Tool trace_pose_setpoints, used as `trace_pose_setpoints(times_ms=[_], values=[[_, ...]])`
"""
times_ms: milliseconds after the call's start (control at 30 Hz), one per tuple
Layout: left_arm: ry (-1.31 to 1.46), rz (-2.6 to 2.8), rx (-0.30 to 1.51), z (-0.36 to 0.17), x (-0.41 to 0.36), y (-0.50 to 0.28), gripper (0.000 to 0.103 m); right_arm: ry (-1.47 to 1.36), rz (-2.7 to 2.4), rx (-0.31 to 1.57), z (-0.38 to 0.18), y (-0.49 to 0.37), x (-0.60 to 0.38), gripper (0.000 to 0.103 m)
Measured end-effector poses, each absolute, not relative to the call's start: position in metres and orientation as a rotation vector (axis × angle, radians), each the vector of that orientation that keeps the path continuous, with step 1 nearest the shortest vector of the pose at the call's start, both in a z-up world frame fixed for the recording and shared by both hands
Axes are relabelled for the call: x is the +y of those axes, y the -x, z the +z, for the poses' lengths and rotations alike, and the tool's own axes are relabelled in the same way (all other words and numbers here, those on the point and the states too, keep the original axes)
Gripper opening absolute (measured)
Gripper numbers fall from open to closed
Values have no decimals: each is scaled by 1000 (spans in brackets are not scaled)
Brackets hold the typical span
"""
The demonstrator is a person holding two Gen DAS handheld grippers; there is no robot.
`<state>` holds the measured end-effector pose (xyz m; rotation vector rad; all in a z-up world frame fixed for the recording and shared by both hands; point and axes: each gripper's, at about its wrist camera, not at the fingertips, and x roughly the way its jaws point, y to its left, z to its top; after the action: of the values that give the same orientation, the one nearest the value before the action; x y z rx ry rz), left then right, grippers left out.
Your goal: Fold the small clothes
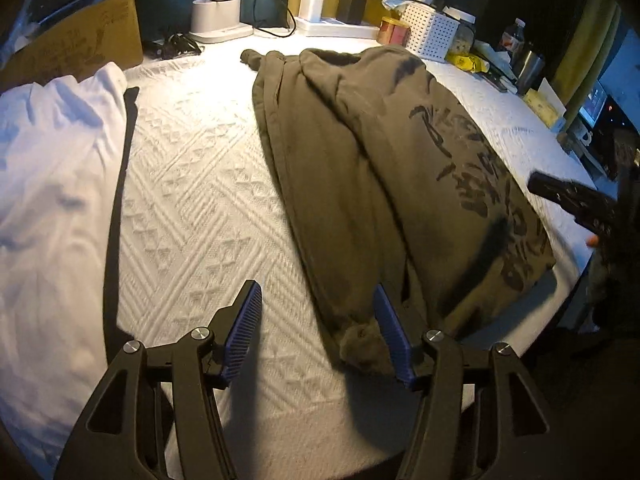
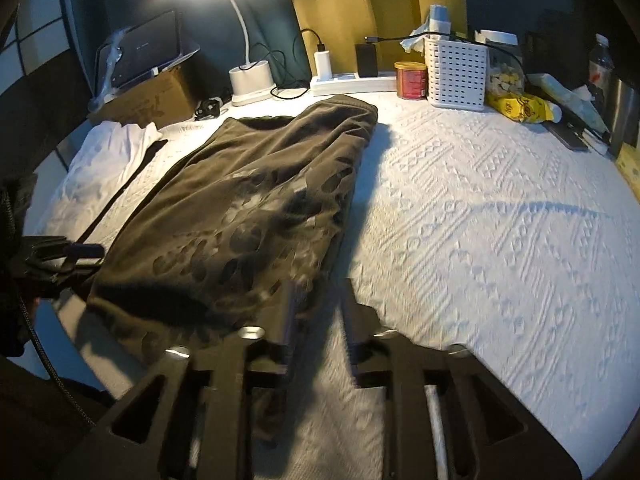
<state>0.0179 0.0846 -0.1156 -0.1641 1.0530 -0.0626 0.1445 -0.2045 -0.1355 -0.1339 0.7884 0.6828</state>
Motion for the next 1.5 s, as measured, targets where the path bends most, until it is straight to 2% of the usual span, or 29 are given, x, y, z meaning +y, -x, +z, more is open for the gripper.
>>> trace_pose_setpoints(times_ms=[33, 100, 267, 733, 800, 867, 1033, 1100, 1167, 1367, 1500], values=[[170, -57, 1054, -114, 87, -17, 58, 141, 685, 788, -136, -147, -202, 54], [171, -47, 1036, -108, 92, -17, 58, 153, 691, 787, -135, -154, -196, 58], [167, -1, 967, -92, 108, -36, 59, 159, 700, 786, -134, -172, -188, 58], [13, -60, 880, -100, 117, -154, 56, 139, 665, 816, -136, -232, -176, 58], [-8, -67, 883, -103, 117, -167, 44, 139, 661, 820, -137, -241, -175, 58], [-16, -61, 889, -107, 120, -182, 43, 140, 658, 820, -137, -249, -173, 58], [-19, -62, 895, -115, 127, -208, 27, 148, 651, 814, -136, -269, -169, 58], [-25, -68, 892, -115, 127, -215, 10, 148, 649, 814, -137, -277, -166, 58], [-46, -59, 891, -117, 127, -221, 3, 145, 649, 815, -138, -284, -164, 58], [-25, 23, 815, -109, 143, -224, 2, 144, 665, 809, -138, -299, -154, 58], [28, 26, 830, -113, 155, -231, 2, 141, 658, 804, -138, -312, -149, 58]])
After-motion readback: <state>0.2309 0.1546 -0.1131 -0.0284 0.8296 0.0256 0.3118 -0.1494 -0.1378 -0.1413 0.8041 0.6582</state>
